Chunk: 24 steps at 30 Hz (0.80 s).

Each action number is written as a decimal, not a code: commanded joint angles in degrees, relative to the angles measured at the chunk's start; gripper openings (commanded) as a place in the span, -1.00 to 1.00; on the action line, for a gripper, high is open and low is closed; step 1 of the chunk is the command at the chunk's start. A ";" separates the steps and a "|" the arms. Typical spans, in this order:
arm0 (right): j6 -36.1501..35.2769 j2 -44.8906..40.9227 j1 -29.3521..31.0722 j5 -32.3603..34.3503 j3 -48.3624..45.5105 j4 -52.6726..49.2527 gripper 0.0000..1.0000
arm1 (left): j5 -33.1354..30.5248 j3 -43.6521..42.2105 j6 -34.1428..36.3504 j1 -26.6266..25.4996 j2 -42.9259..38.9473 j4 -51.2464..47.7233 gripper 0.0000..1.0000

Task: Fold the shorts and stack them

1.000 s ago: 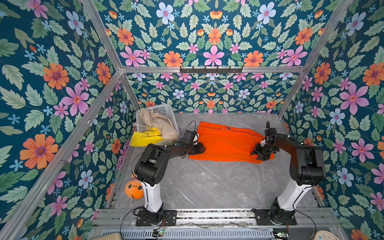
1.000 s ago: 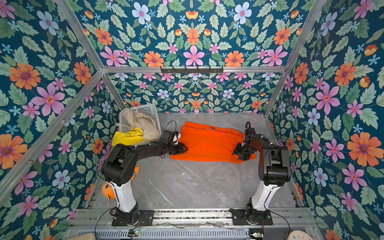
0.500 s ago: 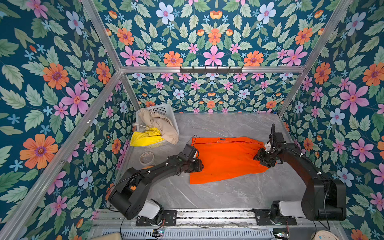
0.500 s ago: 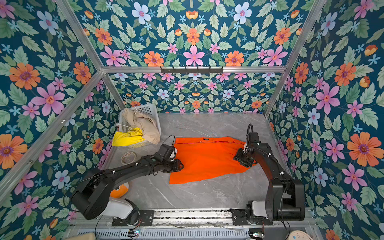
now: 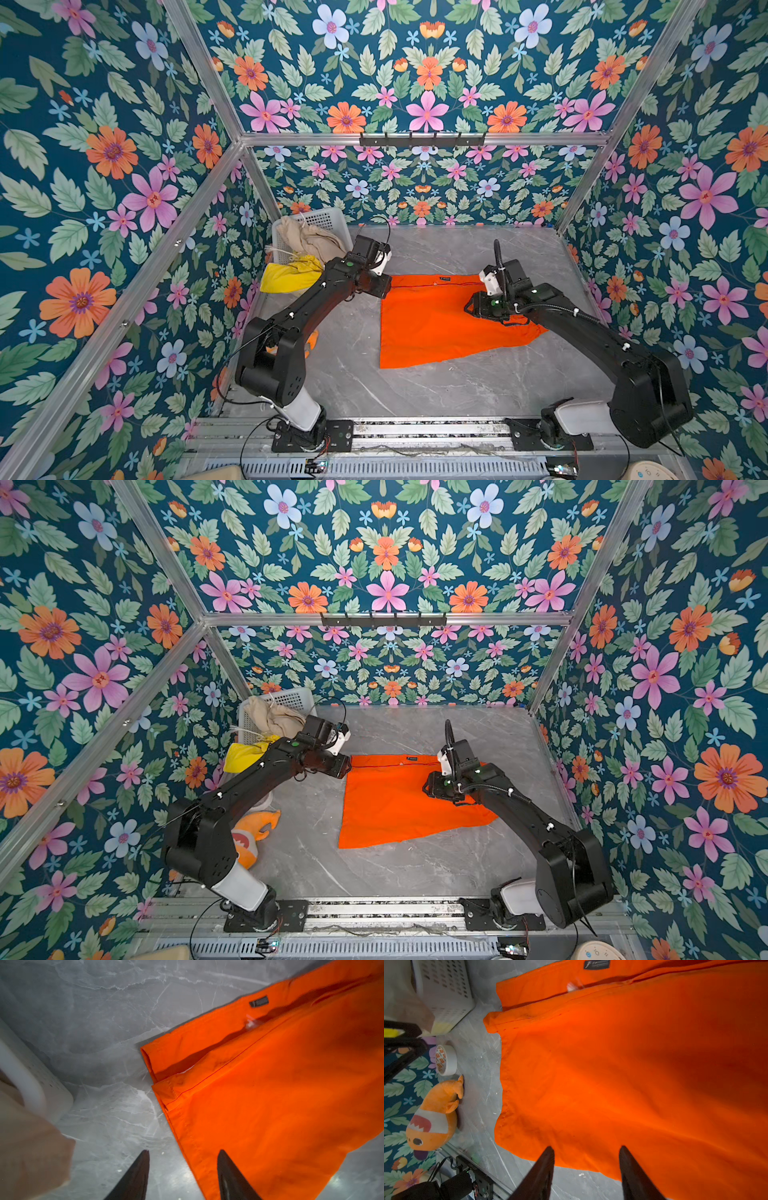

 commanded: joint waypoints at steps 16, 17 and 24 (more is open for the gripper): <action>5.93 4.46 -8.31 -4.41 0.03 6.81 0.11 | 1.42 11.00 26.10 0.28 17.37 -3.06 0.30; 5.59 4.08 -10.39 -4.41 0.24 5.79 0.12 | 1.19 11.05 26.36 0.32 17.78 -3.28 0.31; -1.18 4.22 -30.43 -8.69 4.28 -2.28 0.23 | 0.85 9.46 27.58 0.32 19.20 -1.85 0.32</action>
